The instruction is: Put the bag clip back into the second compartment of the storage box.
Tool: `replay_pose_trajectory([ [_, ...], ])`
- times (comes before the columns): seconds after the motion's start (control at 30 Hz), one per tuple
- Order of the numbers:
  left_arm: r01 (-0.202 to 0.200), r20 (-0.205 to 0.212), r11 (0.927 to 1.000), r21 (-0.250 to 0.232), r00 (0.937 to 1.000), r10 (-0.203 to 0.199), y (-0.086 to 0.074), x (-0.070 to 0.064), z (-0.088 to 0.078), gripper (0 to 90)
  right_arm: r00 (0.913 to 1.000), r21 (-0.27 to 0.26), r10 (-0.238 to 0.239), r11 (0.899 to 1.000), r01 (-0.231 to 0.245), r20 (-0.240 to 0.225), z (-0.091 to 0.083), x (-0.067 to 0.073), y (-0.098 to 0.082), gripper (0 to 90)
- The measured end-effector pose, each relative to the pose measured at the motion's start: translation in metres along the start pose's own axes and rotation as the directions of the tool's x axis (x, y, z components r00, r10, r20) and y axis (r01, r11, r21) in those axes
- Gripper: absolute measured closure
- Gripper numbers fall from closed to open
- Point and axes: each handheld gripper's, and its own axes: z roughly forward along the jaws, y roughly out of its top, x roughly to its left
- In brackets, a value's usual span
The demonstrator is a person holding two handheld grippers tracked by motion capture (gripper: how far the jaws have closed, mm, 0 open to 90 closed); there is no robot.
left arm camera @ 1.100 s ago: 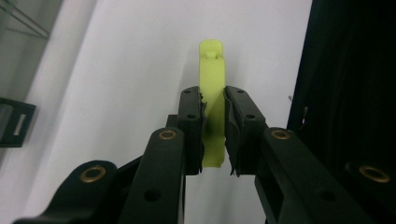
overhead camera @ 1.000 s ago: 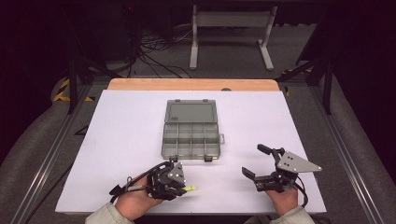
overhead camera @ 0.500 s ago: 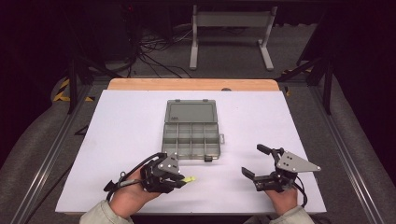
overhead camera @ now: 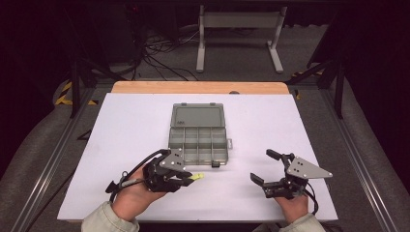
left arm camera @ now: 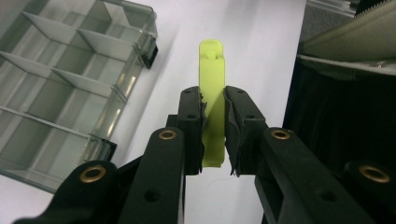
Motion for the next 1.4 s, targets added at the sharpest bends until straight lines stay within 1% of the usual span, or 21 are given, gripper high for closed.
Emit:
replay_pose_trajectory([
  [0.03, 0.012, -0.001, 0.9999, 0.0, 0.9999, -0.012, 0.002, 0.002, -0.001, 77.4, 1.0, 0.001, 0.0, 1.0, 0.0, 0.0, 0.0, 0.0, 0.0, 5.3],
  [0.1, 0.02, -0.01, 0.9998, -0.008, 0.9998, -0.02, 0.004, 0.005, -0.002, 77.3, 1.0, 0.001, -0.003, 1.0, 0.003, -0.001, 0.0, 0.0, 0.0, 5.3],
  [0.2, 0.04, -0.005, 0.999, -0.019, 0.9992, -0.04, 0.008, 0.012, -0.002, 77.4, 1.0, 0.004, 0.0, 1.0, 0.0, 0.0, 0.001, 0.0, 0.0, 5.2],
  [0.23, 0.043, -0.013, 0.999, -0.016, 0.999, -0.043, 0.01, 0.015, -0.003, 77.4, 1.0, 0.005, -0.001, 1.0, 0.001, -0.001, 0.001, 0.0, 0.0, 5.2],
  [0.27, 0.041, -0.012, 0.999, -0.015, 0.9991, -0.041, 0.012, 0.017, -0.003, 77.4, 1.0, 0.002, -0.001, 1.0, 0.001, -0.003, 0.001, 0.0, 0.0, 5.2],
  [0.37, 0.052, -0.023, 0.9984, -0.024, 0.9983, -0.053, 0.016, 0.023, -0.004, 77.4, 1.0, 0.002, 0.001, 1.0, -0.001, 0.0, 0.0, 0.0, -0.001, 5.2],
  [0.4, 0.05, -0.022, 0.9984, -0.027, 0.9985, -0.05, 0.018, 0.025, -0.005, 77.4, 1.0, 0.002, 0.001, 1.0, -0.001, 0.0, 0.001, 0.0, -0.001, 5.2],
  [0.5, 0.066, -0.025, 0.9971, -0.036, 0.9974, -0.067, 0.021, 0.031, -0.005, 77.4, 1.0, 0.001, -0.001, 1.0, 0.001, -0.001, 0.001, 0.0, 0.0, 5.2],
  [0.53, 0.066, -0.028, 0.9971, -0.036, 0.9973, -0.067, 0.022, 0.032, -0.005, 77.4, 1.0, 0.001, -0.001, 1.0, 0.001, -0.001, 0.0, 0.0, 0.0, 5.2],
  [0.6, 0.083, -0.03, 0.996, -0.034, 0.996, -0.084, 0.024, 0.037, -0.006, 77.4, 1.0, 0.0, 0.0, 1.0, 0.0, -0.002, 0.0, 0.0, -0.001, 5.2],
  [0.73, 0.096, -0.027, 0.9944, -0.043, 0.9949, -0.098, 0.028, 0.046, -0.004, 77.4, 1.0, 0.001, 0.0, 1.0, 0.0, -0.003, 0.001, 0.0, -0.001, 5.2],
  [0.8, 0.099, -0.025, 0.9941, -0.045, 0.9946, -0.1, 0.029, 0.048, -0.003, 77.4, 1.0, 0.0, 0.0, 1.0, 0.0, -0.004, 0.001, 0.0, 0.0, 5.2],
  [0.9, 0.113, -0.042, 0.9925, -0.047, 0.9925, -0.115, 0.031, 0.056, 0.0, 77.4, 1.0, -0.001, 0.0, 1.0, 0.0, -0.003, 0.0, 0.0, 0.0, 5.2],
  [0.93, 0.113, -0.042, 0.9925, -0.047, 0.9925, -0.115, 0.031, 0.056, 0.0, 77.4, 1.0, -0.001, 0.0, 1.0, 0.0, -0.003, 0.0, 0.0, 0.0, 5.2],
  [1.2, 0.146, -0.065, 0.9871, -0.066, 0.9865, -0.15, 0.035, 0.073, 0.004, 77.4, 1.0, -0.004, 0.003, 1.0, -0.003, -0.008, 0.0, -0.001, -0.001, 5.2],
  [1.3, 0.163, -0.078, 0.9841, -0.07, 0.9827, -0.168, 0.037, 0.08, 0.008, 77.4, 0.9999, -0.005, 0.002, 1.0, -0.003, -0.01, 0.0, -0.001, -0.001, 5.2],
  [1.33, 0.181, -0.08, 0.9805, -0.078, 0.9792, -0.187, 0.038, 0.085, 0.011, 77.4, 0.9999, -0.005, 0.003, 1.0, -0.003, -0.01, 0.001, -0.001, -0.001, 5.2],
  [1.37, 0.181, -0.08, 0.9805, -0.078, 0.9792, -0.187, 0.038, 0.085, 0.011, 77.4, 0.9999, -0.005, 0.003, 1.0, -0.003, -0.01, 0.001, -0.001, -0.001, 5.2],
  [1.4, 0.188, -0.087, 0.9788, -0.081, 0.977, -0.195, 0.038, 0.088, 0.012, 77.4, 0.9999, -0.004, 0.003, 1.0, -0.003, -0.011, 0.001, -0.001, -0.001, 5.2],
])
